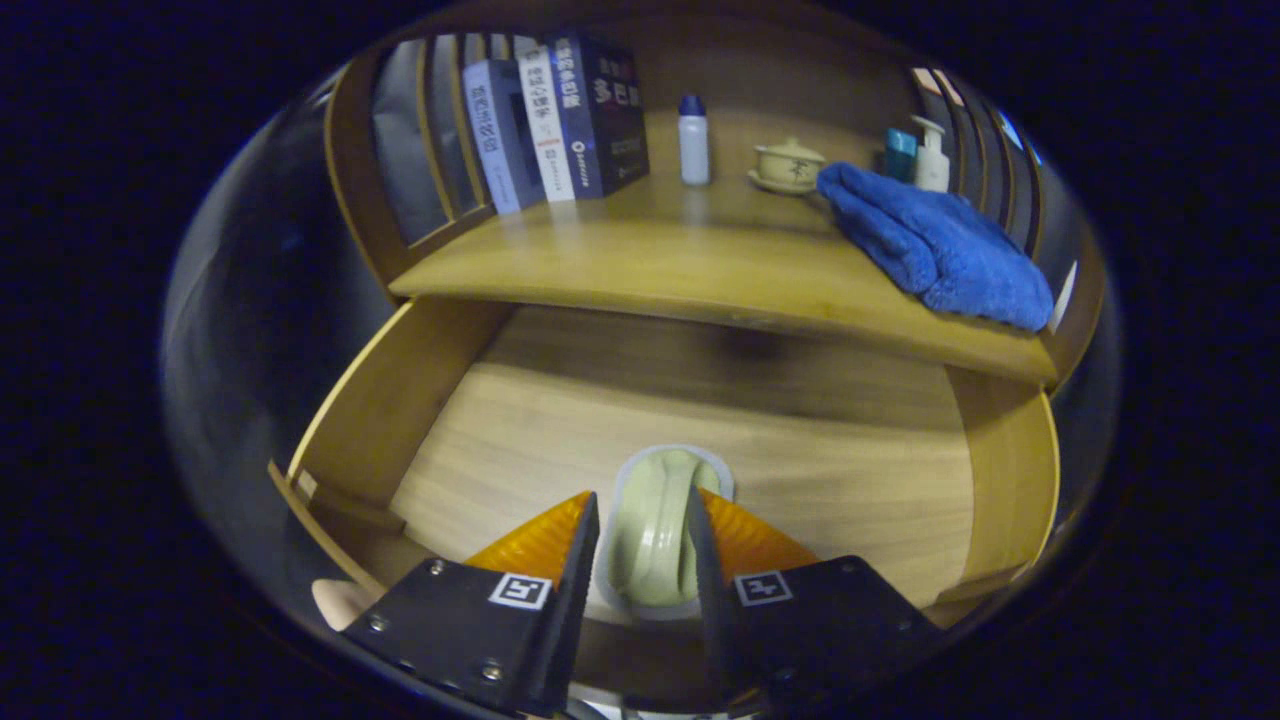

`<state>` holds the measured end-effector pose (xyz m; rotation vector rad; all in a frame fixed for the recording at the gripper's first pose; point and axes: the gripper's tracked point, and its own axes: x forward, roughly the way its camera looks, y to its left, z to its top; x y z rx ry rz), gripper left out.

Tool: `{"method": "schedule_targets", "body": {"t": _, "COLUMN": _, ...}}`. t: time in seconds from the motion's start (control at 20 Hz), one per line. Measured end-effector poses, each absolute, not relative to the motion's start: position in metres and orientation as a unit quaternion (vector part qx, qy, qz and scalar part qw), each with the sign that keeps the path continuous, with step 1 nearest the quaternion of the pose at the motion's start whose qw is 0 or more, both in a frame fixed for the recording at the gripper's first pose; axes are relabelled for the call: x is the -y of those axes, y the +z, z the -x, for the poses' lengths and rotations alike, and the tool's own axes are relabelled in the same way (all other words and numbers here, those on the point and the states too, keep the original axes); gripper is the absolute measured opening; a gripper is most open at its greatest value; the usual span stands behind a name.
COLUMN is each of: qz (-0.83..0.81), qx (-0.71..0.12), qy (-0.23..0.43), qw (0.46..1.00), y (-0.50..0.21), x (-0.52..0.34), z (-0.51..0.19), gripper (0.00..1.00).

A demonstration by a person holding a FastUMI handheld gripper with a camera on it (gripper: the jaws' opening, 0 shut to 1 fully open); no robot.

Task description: Pull open the drawer, take out the items inside it, and place them on the countertop above the cabinet.

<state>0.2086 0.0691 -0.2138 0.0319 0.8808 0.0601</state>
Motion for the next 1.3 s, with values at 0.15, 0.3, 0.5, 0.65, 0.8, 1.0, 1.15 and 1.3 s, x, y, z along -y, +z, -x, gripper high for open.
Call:
{"method": "schedule_targets", "body": {"t": 0.15, "qz": 0.004, "qx": -0.443, "qy": 0.020, "qw": 0.897, "y": -0.232, "x": -0.064, "z": -0.216, "gripper": 0.52}}
{"method": "schedule_targets", "body": {"t": 0.3, "qz": 0.028, "qx": -0.437, "qy": 0.024, "qw": 0.899, "y": -0.232, "x": -0.063, "z": -0.221, "gripper": 0.48}}
{"method": "schedule_targets", "body": {"t": 0.5, "qz": 0.029, "qx": -0.420, "qy": 0.008, "qw": 0.907, "y": -0.226, "x": -0.057, "z": -0.225, "gripper": 0.16}}
{"method": "schedule_targets", "body": {"t": 0.65, "qz": 0.006, "qx": -0.416, "qy": 0.027, "qw": 0.909, "y": -0.223, "x": -0.066, "z": -0.219, "gripper": 0.16}}
{"method": "schedule_targets", "body": {"t": 0.8, "qz": 0.010, "qx": -0.386, "qy": 0.033, "qw": 0.922, "y": -0.204, "x": -0.067, "z": -0.216, "gripper": 0.16}}
{"method": "schedule_targets", "body": {"t": 1.0, "qz": -0.015, "qx": -0.351, "qy": 0.050, "qw": 0.935, "y": -0.166, "x": -0.079, "z": -0.211, "gripper": 0.16}}
{"method": "schedule_targets", "body": {"t": 1.15, "qz": -0.018, "qx": -0.319, "qy": 0.059, "qw": 0.946, "y": -0.137, "x": -0.084, "z": -0.211, "gripper": 0.16}}
{"method": "schedule_targets", "body": {"t": 1.3, "qz": -0.015, "qx": -0.283, "qy": 0.061, "qw": 0.957, "y": -0.104, "x": -0.086, "z": -0.211, "gripper": 0.16}}
